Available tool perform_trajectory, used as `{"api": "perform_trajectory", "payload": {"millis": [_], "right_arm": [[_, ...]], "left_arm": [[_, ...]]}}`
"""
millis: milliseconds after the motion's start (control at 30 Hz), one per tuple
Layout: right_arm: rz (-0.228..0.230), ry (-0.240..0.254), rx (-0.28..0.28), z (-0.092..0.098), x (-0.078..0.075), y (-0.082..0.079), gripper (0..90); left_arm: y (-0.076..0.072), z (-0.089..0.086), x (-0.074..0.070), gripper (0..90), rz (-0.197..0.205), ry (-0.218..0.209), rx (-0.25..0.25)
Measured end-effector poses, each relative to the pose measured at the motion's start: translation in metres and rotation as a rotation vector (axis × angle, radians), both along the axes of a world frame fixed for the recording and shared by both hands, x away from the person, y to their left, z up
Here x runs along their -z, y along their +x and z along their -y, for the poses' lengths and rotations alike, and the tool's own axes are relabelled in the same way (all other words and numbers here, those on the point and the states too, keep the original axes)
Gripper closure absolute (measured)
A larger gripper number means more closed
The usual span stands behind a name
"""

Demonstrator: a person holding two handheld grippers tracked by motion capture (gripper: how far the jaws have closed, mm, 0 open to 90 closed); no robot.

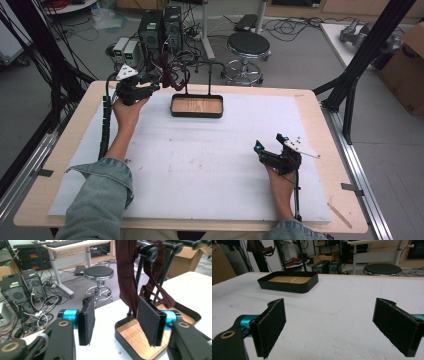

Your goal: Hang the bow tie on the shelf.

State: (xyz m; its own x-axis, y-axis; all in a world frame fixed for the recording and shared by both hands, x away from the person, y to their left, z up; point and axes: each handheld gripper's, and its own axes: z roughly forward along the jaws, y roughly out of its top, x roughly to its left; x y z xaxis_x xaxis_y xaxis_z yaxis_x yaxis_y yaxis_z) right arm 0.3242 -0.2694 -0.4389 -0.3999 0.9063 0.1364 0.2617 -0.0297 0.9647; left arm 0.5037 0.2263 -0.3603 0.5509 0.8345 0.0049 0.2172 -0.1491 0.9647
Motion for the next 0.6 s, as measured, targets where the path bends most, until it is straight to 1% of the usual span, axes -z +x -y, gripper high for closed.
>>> {"api": "perform_trajectory", "payload": {"millis": [167,233,267,333,400,433,467,533,600], "right_arm": [[-0.002,0.000,0.001,0.000,0.000,0.000,10.5],[0.001,0.000,0.002,0.000,0.000,0.001,10.5],[-0.006,0.004,0.004,0.000,0.000,0.000,10.6],[-0.004,0.004,0.002,0.000,0.000,0.000,10.5],[-0.002,0.005,0.004,0.001,0.000,0.000,10.5],[-0.002,0.008,0.002,0.001,0.000,0.001,10.5],[-0.002,0.009,0.002,0.001,0.000,0.001,10.6],[-0.007,0.012,0.005,0.001,0.000,0.001,10.5],[-0.006,0.011,0.004,0.001,0.000,0.001,10.6]], "left_arm": [[-0.007,-0.005,-0.006,44.1,-0.023,-0.016,0.024],[-0.013,-0.007,-0.008,43.4,-0.010,-0.018,0.025],[-0.016,-0.008,-0.010,43.3,-0.005,-0.018,0.029],[-0.023,-0.010,-0.011,40.7,0.006,-0.015,0.031],[-0.025,-0.011,-0.011,40.5,0.009,-0.013,0.035],[-0.033,-0.014,-0.012,39.0,0.014,-0.015,0.041],[-0.033,-0.014,-0.012,37.3,0.014,-0.015,0.041],[-0.043,-0.018,-0.013,35.5,0.007,-0.027,0.052],[-0.048,-0.021,-0.014,34.8,0.007,-0.034,0.056]]}}
